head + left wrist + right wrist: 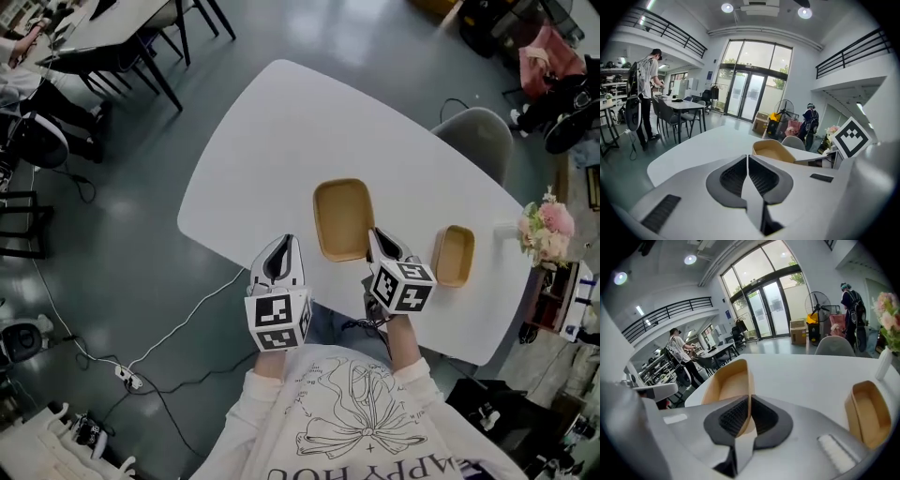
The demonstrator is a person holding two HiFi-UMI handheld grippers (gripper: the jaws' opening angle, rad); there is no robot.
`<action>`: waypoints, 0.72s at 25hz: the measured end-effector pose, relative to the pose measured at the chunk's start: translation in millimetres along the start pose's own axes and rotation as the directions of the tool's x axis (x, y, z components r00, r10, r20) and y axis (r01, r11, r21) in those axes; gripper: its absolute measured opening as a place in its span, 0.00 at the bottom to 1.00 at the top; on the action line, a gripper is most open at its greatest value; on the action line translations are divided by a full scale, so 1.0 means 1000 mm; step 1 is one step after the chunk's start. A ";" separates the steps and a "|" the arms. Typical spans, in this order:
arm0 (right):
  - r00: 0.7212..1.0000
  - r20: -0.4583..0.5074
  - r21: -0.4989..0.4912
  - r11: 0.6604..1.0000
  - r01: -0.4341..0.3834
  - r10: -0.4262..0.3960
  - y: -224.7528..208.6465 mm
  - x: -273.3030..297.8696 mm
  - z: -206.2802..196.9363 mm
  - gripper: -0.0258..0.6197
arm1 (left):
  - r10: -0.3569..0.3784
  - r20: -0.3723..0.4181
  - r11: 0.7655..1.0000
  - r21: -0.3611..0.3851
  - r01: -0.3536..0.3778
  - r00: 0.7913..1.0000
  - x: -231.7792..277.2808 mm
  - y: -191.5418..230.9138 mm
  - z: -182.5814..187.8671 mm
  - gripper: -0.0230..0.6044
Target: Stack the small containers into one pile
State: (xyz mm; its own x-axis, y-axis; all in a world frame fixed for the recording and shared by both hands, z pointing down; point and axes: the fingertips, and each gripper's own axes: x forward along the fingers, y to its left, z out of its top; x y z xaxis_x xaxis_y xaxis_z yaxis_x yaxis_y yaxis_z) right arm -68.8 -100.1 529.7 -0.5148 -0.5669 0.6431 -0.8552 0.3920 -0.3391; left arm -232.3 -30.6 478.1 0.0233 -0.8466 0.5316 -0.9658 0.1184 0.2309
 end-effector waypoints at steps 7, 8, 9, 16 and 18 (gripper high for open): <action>0.990 0.080 0.097 0.989 0.109 -0.117 -0.094 -0.063 0.014 0.09 | -0.129 0.002 0.988 0.081 0.128 0.992 0.021 -0.100 0.007 0.06; 0.988 0.084 0.109 0.987 0.120 -0.130 -0.106 -0.070 0.014 0.09 | -0.142 -0.001 0.986 0.085 0.141 0.990 0.023 -0.113 0.005 0.06; 0.986 0.089 0.120 0.984 0.131 -0.142 -0.118 -0.078 0.014 0.09 | -0.154 -0.005 0.984 0.089 0.154 0.988 0.025 -0.127 0.004 0.06; 0.970 0.105 0.205 0.959 0.196 -0.221 -0.199 -0.129 0.007 0.09 | -0.241 -0.031 0.959 0.145 0.243 0.970 0.038 -0.219 -0.005 0.06; 0.966 0.106 0.225 0.952 0.207 -0.235 -0.219 -0.141 0.004 0.09 | -0.253 -0.036 0.954 0.156 0.256 0.967 0.041 -0.239 -0.009 0.06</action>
State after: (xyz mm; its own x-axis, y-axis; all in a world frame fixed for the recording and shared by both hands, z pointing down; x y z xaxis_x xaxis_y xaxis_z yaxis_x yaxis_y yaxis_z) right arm 190.5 -109.1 510.6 -0.3029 -0.7166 0.6283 -0.9343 0.0933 -0.3440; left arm 2.1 -88.9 452.1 0.2765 -0.8298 0.4848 -0.9558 -0.1848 0.2288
